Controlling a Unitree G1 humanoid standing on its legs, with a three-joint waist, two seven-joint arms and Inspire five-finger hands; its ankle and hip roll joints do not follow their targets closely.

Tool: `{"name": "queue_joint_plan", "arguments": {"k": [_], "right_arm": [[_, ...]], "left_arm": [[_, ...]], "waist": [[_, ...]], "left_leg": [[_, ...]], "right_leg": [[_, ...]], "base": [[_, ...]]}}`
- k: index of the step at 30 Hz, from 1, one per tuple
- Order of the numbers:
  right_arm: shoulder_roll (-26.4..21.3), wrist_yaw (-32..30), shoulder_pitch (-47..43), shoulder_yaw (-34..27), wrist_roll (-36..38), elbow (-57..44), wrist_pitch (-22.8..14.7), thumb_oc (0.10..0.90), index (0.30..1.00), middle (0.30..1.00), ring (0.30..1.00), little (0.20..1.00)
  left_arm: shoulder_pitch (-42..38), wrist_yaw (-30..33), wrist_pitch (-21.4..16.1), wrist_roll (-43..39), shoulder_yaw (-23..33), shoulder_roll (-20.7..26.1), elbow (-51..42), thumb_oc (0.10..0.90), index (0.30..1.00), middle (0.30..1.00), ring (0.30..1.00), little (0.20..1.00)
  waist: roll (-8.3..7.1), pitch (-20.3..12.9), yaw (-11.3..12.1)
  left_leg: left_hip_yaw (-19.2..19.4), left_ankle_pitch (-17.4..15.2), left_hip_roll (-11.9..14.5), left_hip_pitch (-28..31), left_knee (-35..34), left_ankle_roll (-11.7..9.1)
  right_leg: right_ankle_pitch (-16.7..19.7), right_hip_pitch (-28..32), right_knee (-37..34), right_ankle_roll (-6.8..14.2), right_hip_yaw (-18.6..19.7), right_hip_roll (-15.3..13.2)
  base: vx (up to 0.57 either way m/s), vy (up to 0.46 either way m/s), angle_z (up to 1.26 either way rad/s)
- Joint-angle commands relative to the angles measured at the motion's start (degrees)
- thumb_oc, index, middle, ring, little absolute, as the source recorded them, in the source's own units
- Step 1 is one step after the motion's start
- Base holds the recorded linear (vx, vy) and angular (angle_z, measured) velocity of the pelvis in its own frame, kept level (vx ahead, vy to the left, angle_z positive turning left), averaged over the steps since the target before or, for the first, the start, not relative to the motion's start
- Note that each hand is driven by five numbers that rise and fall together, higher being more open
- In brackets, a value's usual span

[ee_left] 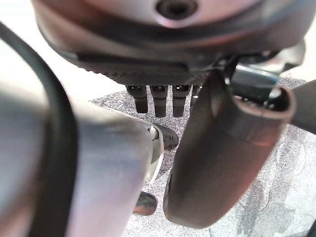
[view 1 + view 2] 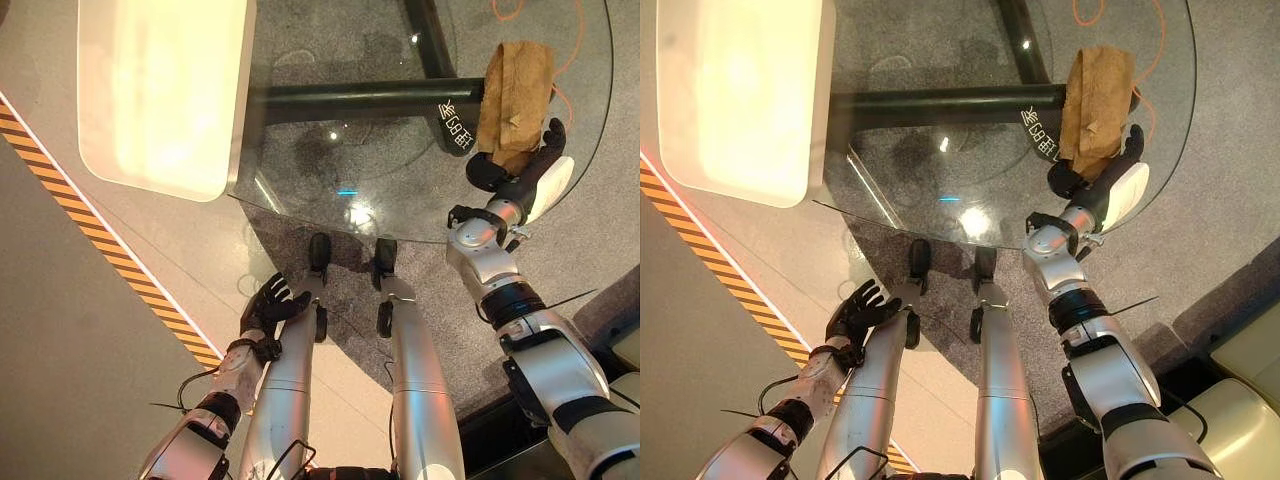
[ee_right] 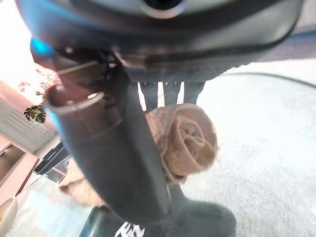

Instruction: Wipe the table with a cloth and put it in the basket.

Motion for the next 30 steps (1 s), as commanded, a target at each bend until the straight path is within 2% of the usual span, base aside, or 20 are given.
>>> {"name": "queue_joint_plan", "arguments": {"k": [1, 14, 20, 23, 30], "right_arm": [[-2.7, 4.5, -3.6, 2.3, 2.2, -2.6, 0.0, 0.100, 0.300, 0.300, 0.300, 0.200], [-2.7, 6.4, -5.2, 3.1, 2.3, -2.3, 1.0, 0.100, 0.300, 0.300, 0.300, 0.200], [-3.0, 7.0, -5.6, 3.2, 2.4, -2.6, -0.8, 0.100, 0.300, 0.300, 0.300, 0.200], [-2.7, 7.4, -6.0, 3.3, -0.3, -4.7, -1.8, 0.100, 0.300, 0.300, 0.300, 0.200], [-1.0, 9.4, -6.8, 4.5, -7.6, -13.5, 0.4, 0.100, 0.300, 0.300, 0.300, 0.200]], "left_arm": [[4.8, -1.5, -0.2, 0.3, -1.2, -3.8, 4.1, 0.800, 0.900, 0.900, 0.900, 0.900], [5.2, -1.5, 0.1, -0.1, -1.1, -3.7, 3.1, 0.800, 0.900, 0.900, 0.900, 0.900], [5.9, -1.4, -0.2, -0.1, -1.4, -3.9, 2.6, 0.800, 0.900, 0.900, 0.900, 0.900], [6.0, -0.6, 0.0, 0.1, -1.4, -4.0, 2.1, 0.800, 0.900, 0.900, 0.900, 0.900], [6.6, 0.4, -0.3, 0.8, -1.3, -4.6, 1.2, 0.800, 0.900, 0.900, 0.900, 0.900]], "waist": [[0.44, -0.8, 2.2], [0.66, -0.8, 2.9], [0.80, -0.8, 3.3], [0.77, -0.8, 3.3], [0.66, -0.8, 3.4]], "left_leg": [[-2.6, -5.7, -1.6, -0.9, 4.7, 0.1], [-2.9, -5.5, -1.8, -1.1, 4.2, 0.2], [-2.9, -5.7, -1.8, -0.5, 4.0, 0.3], [-3.0, -5.7, -1.9, -0.4, 3.9, 0.3], [-3.0, -5.5, -2.0, 0.1, 3.2, 0.4]], "right_leg": [[3.5, 0.6, -4.0, -0.2, -3.5, 1.7], [3.5, 0.5, -4.3, 0.0, -3.8, 1.7], [3.3, 1.0, -4.4, 0.1, -4.0, 1.6], [3.3, 1.2, -4.5, 0.3, -3.9, 1.6], [3.3, 1.4, -4.6, 0.6, -4.0, 1.5]], "base": [[0.00, 0.000, 0.00], [0.00, 0.007, 0.00], [0.00, 0.005, 0.00], [0.00, 0.000, 0.00], [0.00, 0.005, 0.00]]}}
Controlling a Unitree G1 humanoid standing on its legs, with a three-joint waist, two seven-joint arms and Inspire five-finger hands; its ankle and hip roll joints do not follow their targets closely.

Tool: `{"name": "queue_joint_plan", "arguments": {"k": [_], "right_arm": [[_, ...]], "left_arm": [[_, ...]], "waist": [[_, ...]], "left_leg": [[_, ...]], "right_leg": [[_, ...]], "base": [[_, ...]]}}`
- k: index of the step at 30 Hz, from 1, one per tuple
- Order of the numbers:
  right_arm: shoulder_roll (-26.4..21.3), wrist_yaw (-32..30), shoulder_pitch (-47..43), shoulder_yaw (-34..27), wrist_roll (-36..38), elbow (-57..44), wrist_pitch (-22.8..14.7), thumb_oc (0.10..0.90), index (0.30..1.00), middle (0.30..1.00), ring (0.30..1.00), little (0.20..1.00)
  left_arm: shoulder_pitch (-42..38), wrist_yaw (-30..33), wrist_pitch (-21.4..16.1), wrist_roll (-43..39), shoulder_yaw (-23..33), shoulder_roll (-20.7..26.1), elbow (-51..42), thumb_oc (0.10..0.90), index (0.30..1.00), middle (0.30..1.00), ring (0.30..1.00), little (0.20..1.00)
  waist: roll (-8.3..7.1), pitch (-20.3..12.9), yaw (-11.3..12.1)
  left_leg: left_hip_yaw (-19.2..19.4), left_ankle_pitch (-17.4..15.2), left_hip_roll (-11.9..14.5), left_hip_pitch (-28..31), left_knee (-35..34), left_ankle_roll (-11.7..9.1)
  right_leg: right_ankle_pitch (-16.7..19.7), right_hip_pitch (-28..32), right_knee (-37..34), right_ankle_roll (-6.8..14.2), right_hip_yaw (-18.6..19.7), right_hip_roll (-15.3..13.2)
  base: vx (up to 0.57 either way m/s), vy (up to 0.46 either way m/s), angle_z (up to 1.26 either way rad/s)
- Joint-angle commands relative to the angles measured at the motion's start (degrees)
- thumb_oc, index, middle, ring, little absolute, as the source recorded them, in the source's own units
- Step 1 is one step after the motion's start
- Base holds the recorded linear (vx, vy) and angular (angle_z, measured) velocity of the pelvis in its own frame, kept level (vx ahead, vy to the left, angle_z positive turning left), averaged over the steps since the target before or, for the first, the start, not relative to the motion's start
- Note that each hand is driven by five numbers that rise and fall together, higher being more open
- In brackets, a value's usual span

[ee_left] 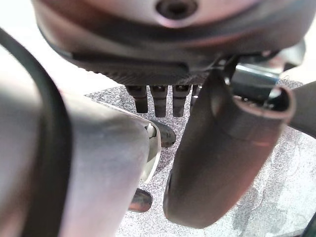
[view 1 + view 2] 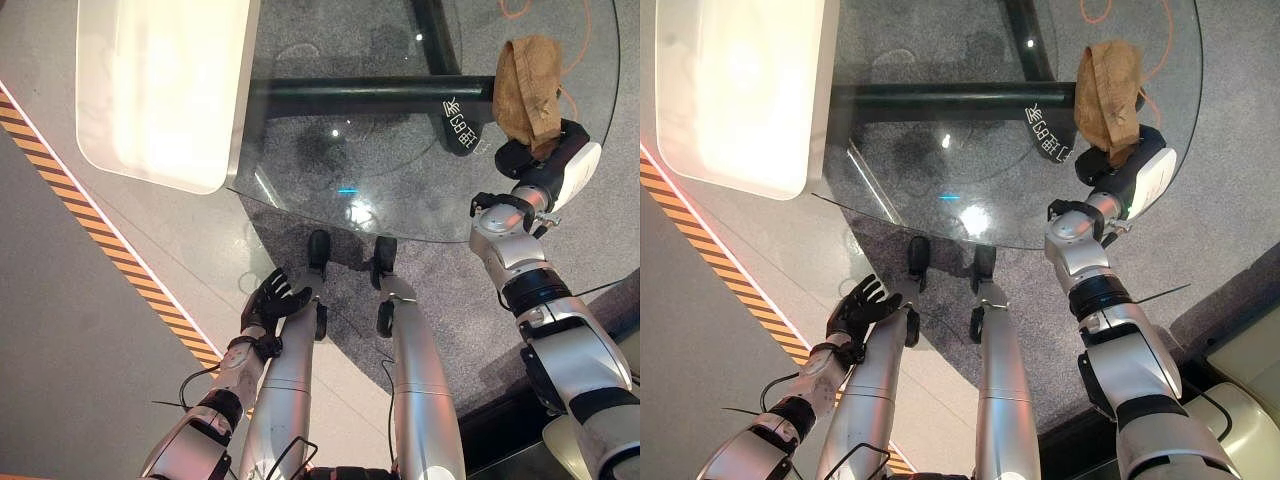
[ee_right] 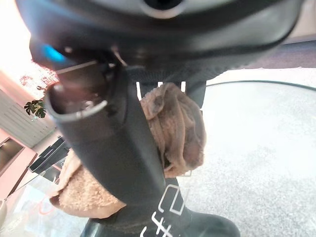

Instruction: Wipe the table with a cloth and put it in the basket.

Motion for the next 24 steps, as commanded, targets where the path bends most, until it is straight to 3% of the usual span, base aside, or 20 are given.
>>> {"name": "queue_joint_plan", "arguments": {"k": [1, 11, 17, 24], "right_arm": [[1.1, 6.5, -4.9, 5.2, -10.0, -13.1, -1.4, 0.100, 0.300, 0.300, 0.300, 0.200], [5.1, 16.1, -5.3, 12.5, -18.1, -19.0, 6.3, 0.100, 0.300, 0.300, 0.300, 0.200], [7.0, 19.7, -4.7, 15.6, -21.1, -19.1, 7.7, 0.100, 0.300, 0.300, 0.300, 0.200], [8.1, 25.0, -3.7, 18.4, -22.4, -19.2, 6.8, 0.100, 0.300, 0.300, 0.300, 0.200]], "left_arm": [[7.2, 1.0, 0.4, 1.1, -1.6, -4.2, 0.3, 0.800, 0.900, 0.900, 0.900, 0.900], [7.2, 0.1, 0.3, 2.0, -1.5, -5.1, 0.5, 0.800, 0.900, 0.900, 0.900, 0.900], [7.6, -0.2, -0.1, 2.2, -1.9, -5.2, 0.2, 0.800, 0.900, 0.900, 0.900, 0.900], [8.0, 0.1, 0.0, 2.8, -2.5, -5.0, -0.6, 0.800, 0.900, 0.900, 0.900, 0.900]], "waist": [[0.67, -0.8, 2.6], [1.15, -0.8, 3.4], [1.51, -0.8, 3.8], [1.59, -0.8, 4.1]], "left_leg": [[-1.7, -5.9, -2.5, 0.8, 3.5, 1.4], [-1.4, -5.2, -2.8, 1.7, 2.2, 1.6], [-1.3, -4.8, -3.0, 1.7, 1.8, 1.7], [-1.4, -4.4, -3.1, 1.8, 1.2, 1.6]], "right_leg": [[2.9, 1.7, -4.6, 1.1, -3.4, 1.2], [2.6, 2.3, -5.0, 0.9, -4.0, 0.7], [2.6, 2.1, -5.1, 0.9, -4.3, 0.6], [2.8, 2.1, -5.5, 1.1, -4.6, 0.4]], "base": [[-0.01, 0.038, 0.01], [0.00, 0.025, 0.05], [0.00, 0.020, 0.07], [0.00, 0.002, 0.01]]}}
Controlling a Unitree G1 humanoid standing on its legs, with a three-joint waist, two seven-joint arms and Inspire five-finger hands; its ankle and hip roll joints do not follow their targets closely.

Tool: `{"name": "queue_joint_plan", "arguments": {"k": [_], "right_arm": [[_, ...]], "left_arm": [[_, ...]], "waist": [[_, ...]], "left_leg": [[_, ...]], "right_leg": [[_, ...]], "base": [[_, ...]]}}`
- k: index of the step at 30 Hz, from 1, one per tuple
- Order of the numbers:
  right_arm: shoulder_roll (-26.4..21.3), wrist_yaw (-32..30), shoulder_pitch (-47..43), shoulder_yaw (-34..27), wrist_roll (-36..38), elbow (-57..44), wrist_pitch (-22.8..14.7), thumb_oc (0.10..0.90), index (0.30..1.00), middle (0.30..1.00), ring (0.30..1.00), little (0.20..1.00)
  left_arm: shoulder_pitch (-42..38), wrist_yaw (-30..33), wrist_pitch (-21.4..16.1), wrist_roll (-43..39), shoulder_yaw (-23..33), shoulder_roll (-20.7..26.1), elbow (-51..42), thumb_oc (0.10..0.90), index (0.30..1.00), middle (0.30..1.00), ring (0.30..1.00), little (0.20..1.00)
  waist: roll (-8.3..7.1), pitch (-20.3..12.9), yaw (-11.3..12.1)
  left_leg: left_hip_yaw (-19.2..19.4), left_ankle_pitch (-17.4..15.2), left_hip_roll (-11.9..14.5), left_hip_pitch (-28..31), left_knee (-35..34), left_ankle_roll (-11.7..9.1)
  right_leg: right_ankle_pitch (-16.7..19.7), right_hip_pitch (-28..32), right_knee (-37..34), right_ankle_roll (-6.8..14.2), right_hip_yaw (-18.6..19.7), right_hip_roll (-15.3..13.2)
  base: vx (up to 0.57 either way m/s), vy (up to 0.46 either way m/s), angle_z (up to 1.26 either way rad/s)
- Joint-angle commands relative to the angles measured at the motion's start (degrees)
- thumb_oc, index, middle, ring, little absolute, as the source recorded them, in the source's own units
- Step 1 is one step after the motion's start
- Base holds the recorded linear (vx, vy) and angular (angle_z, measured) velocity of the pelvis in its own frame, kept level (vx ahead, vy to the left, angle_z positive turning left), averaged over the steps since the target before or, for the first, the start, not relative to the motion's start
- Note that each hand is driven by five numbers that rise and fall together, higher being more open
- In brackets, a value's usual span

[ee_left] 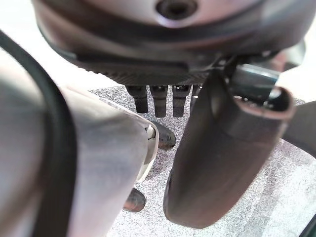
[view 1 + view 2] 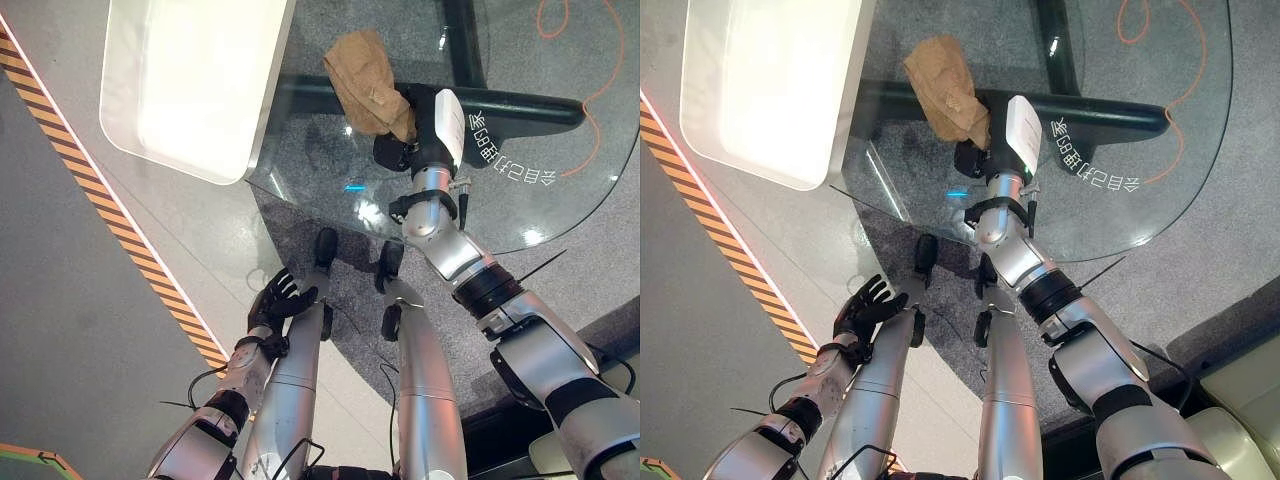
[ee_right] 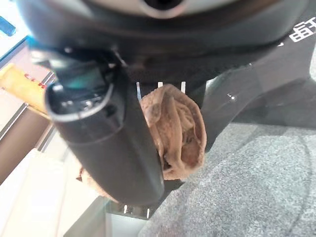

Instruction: Wipe the table with a cloth and put it in the basket.

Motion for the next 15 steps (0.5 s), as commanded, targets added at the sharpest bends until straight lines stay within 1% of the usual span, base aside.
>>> {"name": "queue_joint_plan", "arguments": {"k": [1, 6, 8, 10, 13, 15], "right_arm": [[1.7, 6.9, 0.2, 5.2, -2.8, -8.7, -3.4, 0.100, 0.300, 0.300, 0.300, 0.200], [2.2, 11.0, 1.3, 6.4, -3.0, -10.0, -5.5, 0.100, 0.300, 0.300, 0.300, 0.200], [2.3, 15.6, 2.3, 7.3, -3.9, -12.2, -8.0, 0.100, 0.300, 0.300, 0.300, 0.200], [2.3, 16.1, 2.3, 7.3, -4.0, -12.4, -8.3, 0.100, 0.300, 0.300, 0.300, 0.200], [1.6, 21.8, 3.1, 8.9, -4.8, -15.5, -11.2, 0.100, 0.300, 0.300, 0.300, 0.200], [0.9, 22.9, 3.0, 9.7, -4.6, -16.9, -11.3, 0.100, 0.300, 0.300, 0.300, 0.200]], "left_arm": [[7.9, -0.4, 0.2, 2.8, -2.3, -3.3, -0.3, 0.800, 0.900, 0.900, 0.900, 0.900], [8.0, -0.3, 0.2, 2.9, -2.5, -3.3, -0.7, 0.800, 0.900, 0.900, 0.900, 0.900], [8.2, -0.1, 0.2, 3.0, -2.5, -3.1, -1.2, 0.800, 0.900, 0.900, 0.900, 0.900], [8.2, -0.1, 0.3, 3.0, -2.5, -3.1, -1.3, 0.800, 0.900, 0.900, 0.900, 0.900], [8.0, 0.1, 0.8, 3.1, -2.4, -2.6, -1.6, 0.800, 0.900, 0.900, 0.900, 0.900], [7.9, 0.2, 1.1, 2.8, -2.4, -2.4, -1.8, 0.800, 0.900, 0.900, 0.900, 0.900]], "waist": [[1.59, -0.8, 0.9], [1.62, -0.8, 0.8], [1.61, -0.8, 0.7], [1.60, -0.8, 0.7], [1.32, -0.8, 0.5], [1.24, -0.8, 0.4]], "left_leg": [[0.7, -5.3, -3.0, 0.5, 3.2, 3.1], [0.9, -5.2, -3.0, 0.6, 2.9, 3.1], [1.0, -5.1, -3.0, 0.6, 2.9, 3.0], [1.1, -5.1, -3.0, 0.6, 2.9, 3.0], [1.2, -5.2, -2.9, 0.5, 3.2, 3.0], [1.3, -5.1, -2.8, 0.6, 3.2, 3.0]], "right_leg": [[3.3, 0.8, -5.0, 1.9, -2.0, 0.7], [3.3, 0.8, -5.2, 1.9, -2.0, 0.7], [3.3, 0.7, -5.2, 2.0, -2.0, 0.6], [3.4, 0.8, -5.2, 2.1, -2.0, 0.6], [3.4, 0.6, -5.1, 2.2, -2.0, 0.5], [3.4, 0.6, -5.1, 2.3, -2.0, 0.5]], "base": [[0.00, 0.000, 0.00], [0.00, 0.000, 0.00], [0.00, 0.000, 0.00], [0.00, 0.000, 0.00], [0.00, -0.018, 0.03], [0.00, -0.016, 0.05]]}}
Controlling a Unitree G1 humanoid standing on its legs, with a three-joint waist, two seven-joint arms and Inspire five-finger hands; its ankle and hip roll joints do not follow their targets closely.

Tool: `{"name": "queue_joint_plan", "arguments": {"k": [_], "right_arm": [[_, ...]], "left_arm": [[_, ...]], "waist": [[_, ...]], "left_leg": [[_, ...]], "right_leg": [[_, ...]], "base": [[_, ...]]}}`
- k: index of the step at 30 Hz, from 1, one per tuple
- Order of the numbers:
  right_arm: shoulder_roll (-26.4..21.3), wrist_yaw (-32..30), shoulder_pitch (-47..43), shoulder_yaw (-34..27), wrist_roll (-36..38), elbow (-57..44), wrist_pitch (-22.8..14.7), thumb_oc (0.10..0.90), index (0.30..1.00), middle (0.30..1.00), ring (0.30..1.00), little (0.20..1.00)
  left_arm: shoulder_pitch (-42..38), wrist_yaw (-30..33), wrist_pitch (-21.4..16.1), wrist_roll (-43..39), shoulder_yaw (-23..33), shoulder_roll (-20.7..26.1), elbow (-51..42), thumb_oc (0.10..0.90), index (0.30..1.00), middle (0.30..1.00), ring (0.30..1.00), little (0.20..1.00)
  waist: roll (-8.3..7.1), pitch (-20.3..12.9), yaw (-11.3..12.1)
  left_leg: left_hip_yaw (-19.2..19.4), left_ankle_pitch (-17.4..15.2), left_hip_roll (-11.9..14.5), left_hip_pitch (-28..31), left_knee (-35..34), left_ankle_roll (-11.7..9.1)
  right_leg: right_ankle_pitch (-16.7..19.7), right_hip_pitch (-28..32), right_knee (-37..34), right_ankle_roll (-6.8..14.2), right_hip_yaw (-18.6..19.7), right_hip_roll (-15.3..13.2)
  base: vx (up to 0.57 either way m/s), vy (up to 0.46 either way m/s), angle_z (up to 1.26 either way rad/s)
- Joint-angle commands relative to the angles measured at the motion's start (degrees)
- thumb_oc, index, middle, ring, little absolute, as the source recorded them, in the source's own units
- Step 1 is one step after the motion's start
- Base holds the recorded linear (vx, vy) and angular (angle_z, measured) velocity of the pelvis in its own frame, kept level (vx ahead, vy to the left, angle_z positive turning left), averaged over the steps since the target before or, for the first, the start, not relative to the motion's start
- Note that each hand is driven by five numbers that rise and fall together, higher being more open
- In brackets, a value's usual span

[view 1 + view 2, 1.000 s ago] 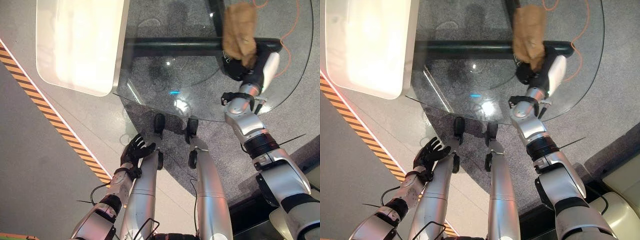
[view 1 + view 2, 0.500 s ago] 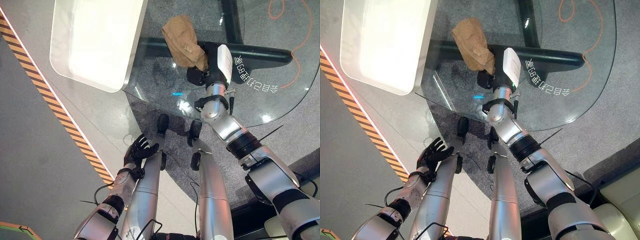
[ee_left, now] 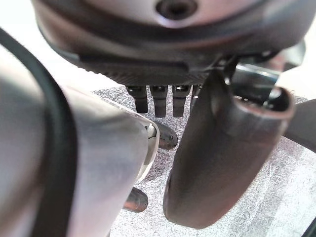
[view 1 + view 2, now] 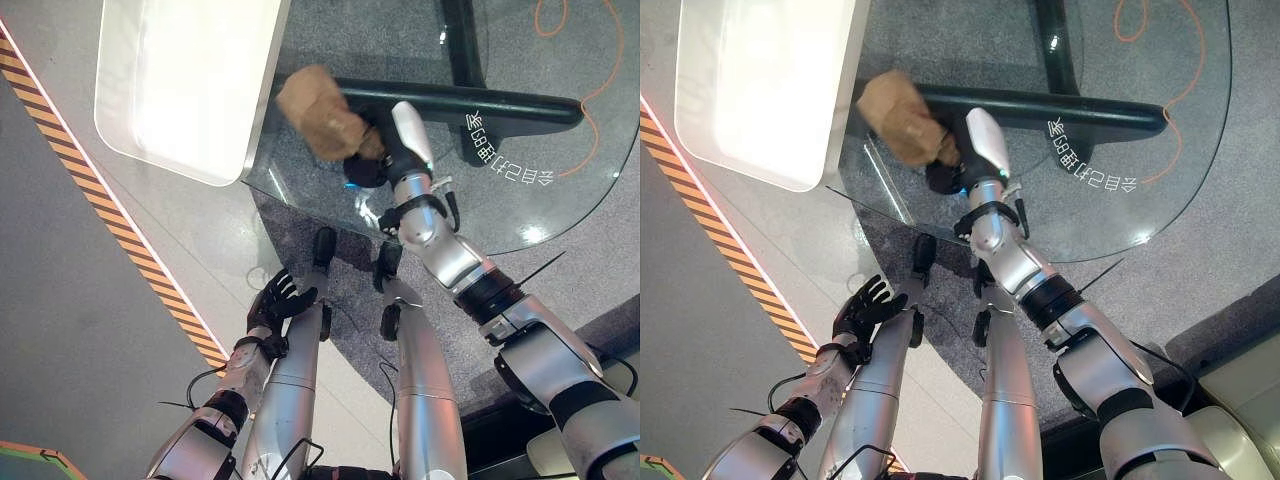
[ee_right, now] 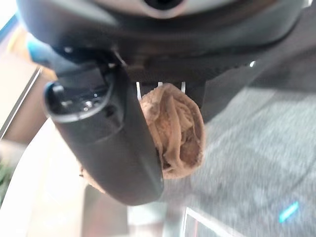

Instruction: Wipe the table with a cloth and put it in the basket.

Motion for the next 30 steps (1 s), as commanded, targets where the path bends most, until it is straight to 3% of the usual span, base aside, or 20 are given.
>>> {"name": "queue_joint_plan", "arguments": {"k": [1, 8, 19, 30], "right_arm": [[2.3, 5.5, 0.8, 4.0, -2.7, -11.7, -8.3, 0.100, 0.300, 0.300, 0.300, 0.200], [0.4, 2.9, 1.1, 3.5, -0.7, -12.9, -8.8, 0.100, 0.300, 0.300, 0.300, 0.200], [-0.4, -9.6, 1.6, -3.5, 2.9, -9.8, -9.0, 0.100, 0.300, 0.300, 0.300, 0.200], [-4.9, -17.5, -1.4, -8.7, 5.4, -3.7, -5.5, 0.100, 0.300, 0.300, 0.300, 0.200]], "left_arm": [[7.8, 0.1, 0.9, 2.2, -2.5, -2.5, -1.4, 0.800, 0.900, 0.900, 0.900, 0.900], [8.1, 0.5, 1.6, 2.0, -2.6, -1.7, -1.1, 0.800, 0.900, 0.900, 0.900, 0.900], [8.5, 1.2, 1.6, 1.9, -2.8, -1.9, -1.2, 0.800, 0.900, 0.900, 0.900, 0.900], [8.1, 1.1, 1.8, 1.0, -2.7, -1.1, -1.5, 0.800, 0.900, 0.900, 0.900, 0.900]], "waist": [[1.21, -0.8, 0.6], [0.82, -0.8, 0.5], [1.07, -0.8, 0.2], [1.05, -0.8, 0.0]], "left_leg": [[1.6, -5.4, -2.9, 0.4, 4.2, 3.4], [1.6, -5.2, -2.8, 0.5, 4.1, 3.5], [1.6, -5.4, -2.6, 0.2, 4.3, 3.8], [1.8, -6.2, -2.4, 0.3, 4.6, 4.1]], "right_leg": [[3.8, 0.6, -4.9, 2.7, -1.6, 0.5], [4.2, 0.7, -5.2, 2.9, -1.7, 0.6], [4.5, 0.2, -4.8, 3.0, -1.5, 0.7], [4.8, 0.7, -5.1, 3.2, -1.5, 0.6]], "base": [[0.00, -0.017, 0.04], [0.00, -0.015, 0.04], [0.00, -0.002, 0.01], [0.00, 0.000, 0.00]]}}
